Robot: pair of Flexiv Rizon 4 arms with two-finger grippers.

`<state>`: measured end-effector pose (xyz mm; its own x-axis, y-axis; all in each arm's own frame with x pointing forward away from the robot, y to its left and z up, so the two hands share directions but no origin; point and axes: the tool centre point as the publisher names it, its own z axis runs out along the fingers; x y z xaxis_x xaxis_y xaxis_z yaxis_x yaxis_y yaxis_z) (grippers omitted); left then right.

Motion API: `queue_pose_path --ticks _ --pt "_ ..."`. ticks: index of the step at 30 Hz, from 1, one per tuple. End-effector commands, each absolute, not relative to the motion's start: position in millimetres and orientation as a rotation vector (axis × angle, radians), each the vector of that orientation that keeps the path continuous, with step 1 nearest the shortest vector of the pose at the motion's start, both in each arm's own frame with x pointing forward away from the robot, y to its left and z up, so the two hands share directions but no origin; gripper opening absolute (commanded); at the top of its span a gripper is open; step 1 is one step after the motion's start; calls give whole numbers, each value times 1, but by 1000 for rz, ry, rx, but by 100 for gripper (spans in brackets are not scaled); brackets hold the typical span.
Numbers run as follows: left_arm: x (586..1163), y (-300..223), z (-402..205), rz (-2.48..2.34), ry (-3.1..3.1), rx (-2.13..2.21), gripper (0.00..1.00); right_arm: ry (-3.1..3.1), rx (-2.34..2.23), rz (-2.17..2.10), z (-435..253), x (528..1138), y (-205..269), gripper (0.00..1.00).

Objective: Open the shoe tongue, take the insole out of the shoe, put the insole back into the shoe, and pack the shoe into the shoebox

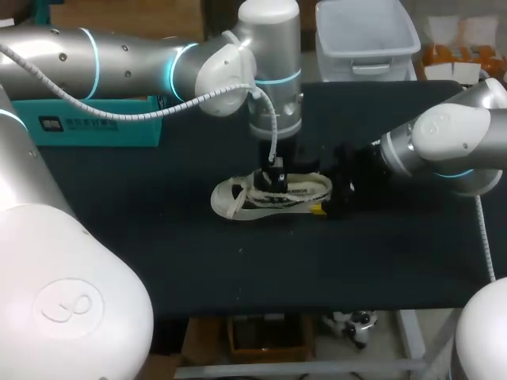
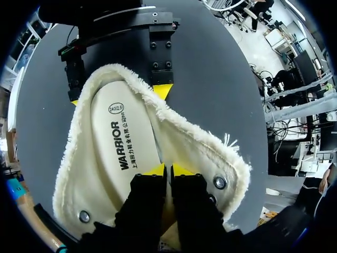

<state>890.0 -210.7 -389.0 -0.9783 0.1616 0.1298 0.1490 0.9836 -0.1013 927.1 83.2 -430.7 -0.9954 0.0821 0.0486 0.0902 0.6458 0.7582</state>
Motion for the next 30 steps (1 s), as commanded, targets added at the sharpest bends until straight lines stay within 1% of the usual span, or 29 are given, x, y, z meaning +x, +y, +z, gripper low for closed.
queue_pose_path --ticks 1,6,17,20,25,30 --pt "886 -212 -397 148 -2997 -235 15 -2841 -152 -1312 -435 927 82 0" --pt "884 -219 -405 97 -3013 -229 24 -2841 -152 -1312 -435 927 82 0" --pt "905 -218 -400 101 -3055 -181 24 -2841 -152 -1312 -435 927 82 0" --pt "902 -218 -405 111 -3039 -191 25 -2841 -152 -1312 -435 927 82 0" --pt "897 -219 -415 80 -3036 -191 29 -2841 -152 -1312 -435 927 82 0" --pt "886 -225 -421 6 -3074 -204 31 -2841 -152 -1312 -435 927 82 0"
